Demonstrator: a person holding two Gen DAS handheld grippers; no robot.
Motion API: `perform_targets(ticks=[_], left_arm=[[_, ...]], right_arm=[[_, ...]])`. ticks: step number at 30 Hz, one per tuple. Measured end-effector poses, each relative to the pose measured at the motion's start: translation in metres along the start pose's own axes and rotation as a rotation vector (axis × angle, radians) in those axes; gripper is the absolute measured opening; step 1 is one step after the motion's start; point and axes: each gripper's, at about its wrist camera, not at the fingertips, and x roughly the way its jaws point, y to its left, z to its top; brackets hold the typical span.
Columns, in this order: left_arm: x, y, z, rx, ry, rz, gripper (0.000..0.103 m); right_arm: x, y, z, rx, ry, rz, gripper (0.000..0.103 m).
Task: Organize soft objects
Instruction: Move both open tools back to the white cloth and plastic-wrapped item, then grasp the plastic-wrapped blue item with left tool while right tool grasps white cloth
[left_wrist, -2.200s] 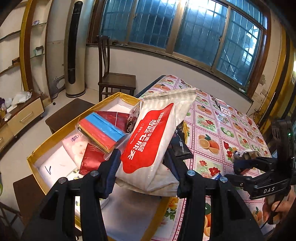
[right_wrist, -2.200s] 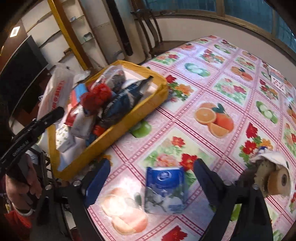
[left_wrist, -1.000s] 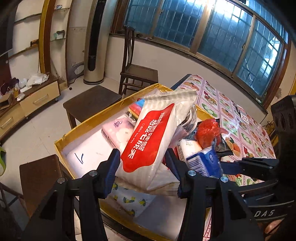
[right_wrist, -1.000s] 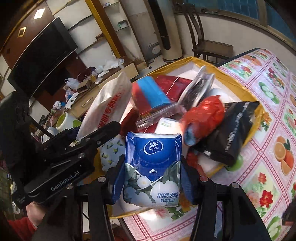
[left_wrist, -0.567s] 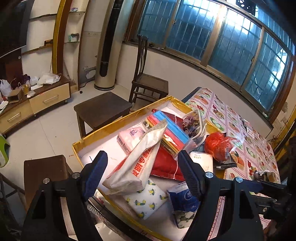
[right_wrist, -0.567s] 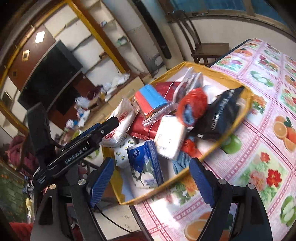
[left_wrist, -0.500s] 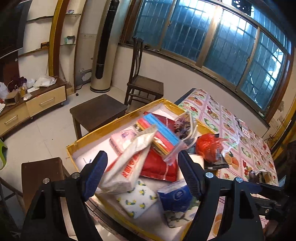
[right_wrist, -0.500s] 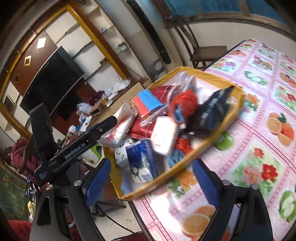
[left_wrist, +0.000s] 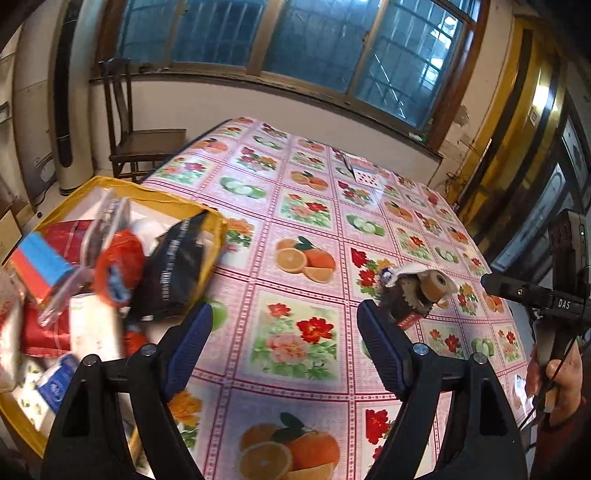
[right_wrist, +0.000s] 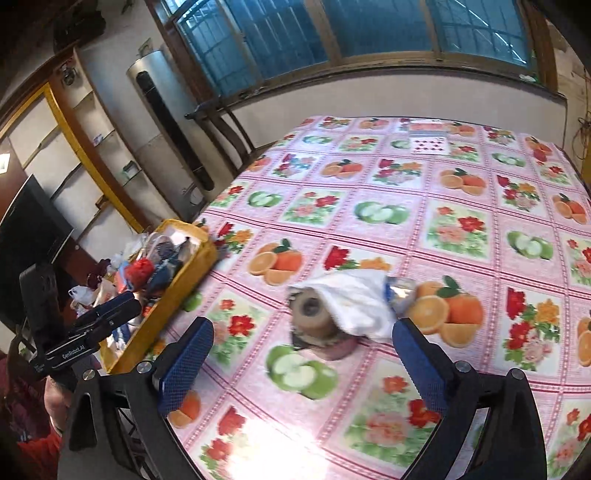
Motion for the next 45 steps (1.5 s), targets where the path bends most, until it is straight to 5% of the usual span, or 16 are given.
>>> perform_targets(ticks=[7,16,28,35,41,45], left_arm=[[0.062,-0.043,0.018,0.02,0.133,-0.038,0.08],[0.091,-0.053,0.024,0.013,0.172,-0.03,0.08],[0.112,-0.053,0.027,0.017,0.195,0.008,0.08],[0.133,-0.063,0.048,0.058,0.235,-0.013,0.08],[0.158,-0.082,0.073,0.127,0.301,-0.059,0.08],[0.161,-0.097,0.08,0.171,0.309,-0.056,0.08]], right_arm=[[0.021,-0.055,-0.002,0.036,0.031,0.043,0.099],[0.054,-0.083,0.0,0.103,0.066,0.061,0.096],[0.082,-0.132,0.043,0.187,0.014,-0.267,0.095],[0.066,-0.141,0.037,0.222,0.027,-0.068,0.103],[0.085,-0.131,0.047,0.125,0.103,-0.055,0.103],[0.121,-0.116,0.058,0.031,0.181,-0.148,0.103]])
